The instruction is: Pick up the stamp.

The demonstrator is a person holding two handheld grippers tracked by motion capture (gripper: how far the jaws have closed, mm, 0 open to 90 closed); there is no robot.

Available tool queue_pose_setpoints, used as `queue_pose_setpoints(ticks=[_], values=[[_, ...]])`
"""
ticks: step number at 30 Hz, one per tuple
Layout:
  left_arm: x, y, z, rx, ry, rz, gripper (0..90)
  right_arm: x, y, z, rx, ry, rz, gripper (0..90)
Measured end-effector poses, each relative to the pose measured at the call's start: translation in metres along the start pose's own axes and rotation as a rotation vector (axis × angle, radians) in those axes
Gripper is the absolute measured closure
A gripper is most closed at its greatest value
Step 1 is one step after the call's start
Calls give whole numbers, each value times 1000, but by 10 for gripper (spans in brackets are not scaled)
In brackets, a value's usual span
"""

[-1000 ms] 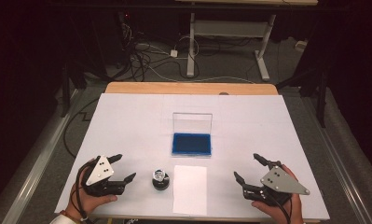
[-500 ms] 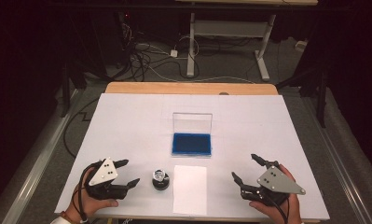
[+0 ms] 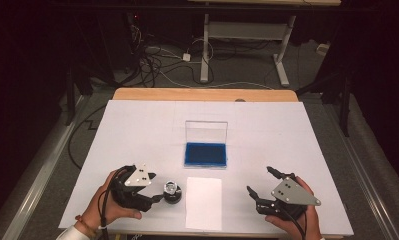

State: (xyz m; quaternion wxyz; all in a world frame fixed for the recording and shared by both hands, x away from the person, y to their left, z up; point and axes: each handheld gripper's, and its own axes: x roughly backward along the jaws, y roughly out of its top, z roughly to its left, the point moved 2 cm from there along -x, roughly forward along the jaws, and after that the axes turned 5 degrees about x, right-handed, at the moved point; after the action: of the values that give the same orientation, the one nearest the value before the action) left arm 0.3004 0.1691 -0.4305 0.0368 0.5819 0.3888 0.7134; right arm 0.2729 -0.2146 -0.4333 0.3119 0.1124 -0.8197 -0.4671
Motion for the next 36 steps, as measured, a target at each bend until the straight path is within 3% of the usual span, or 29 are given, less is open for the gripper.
queue_pose_setpoints(ticks=[5,11,20,26,36], values=[[-7,16,-3,-24,-35,48,285,-1,0,1,2,10,8,205],[-24,26,0,-13,-65,140,311,-2,-1,2,5,16,16,206],[-28,32,-1,-42,-99,129,458,-3,-1,1,9,19,16,212],[-31,33,-3,-65,-107,155,485,-2,-2,1,11,18,15,214],[-31,33,-4,-81,-93,149,539,-2,0,3,16,26,9,223]])
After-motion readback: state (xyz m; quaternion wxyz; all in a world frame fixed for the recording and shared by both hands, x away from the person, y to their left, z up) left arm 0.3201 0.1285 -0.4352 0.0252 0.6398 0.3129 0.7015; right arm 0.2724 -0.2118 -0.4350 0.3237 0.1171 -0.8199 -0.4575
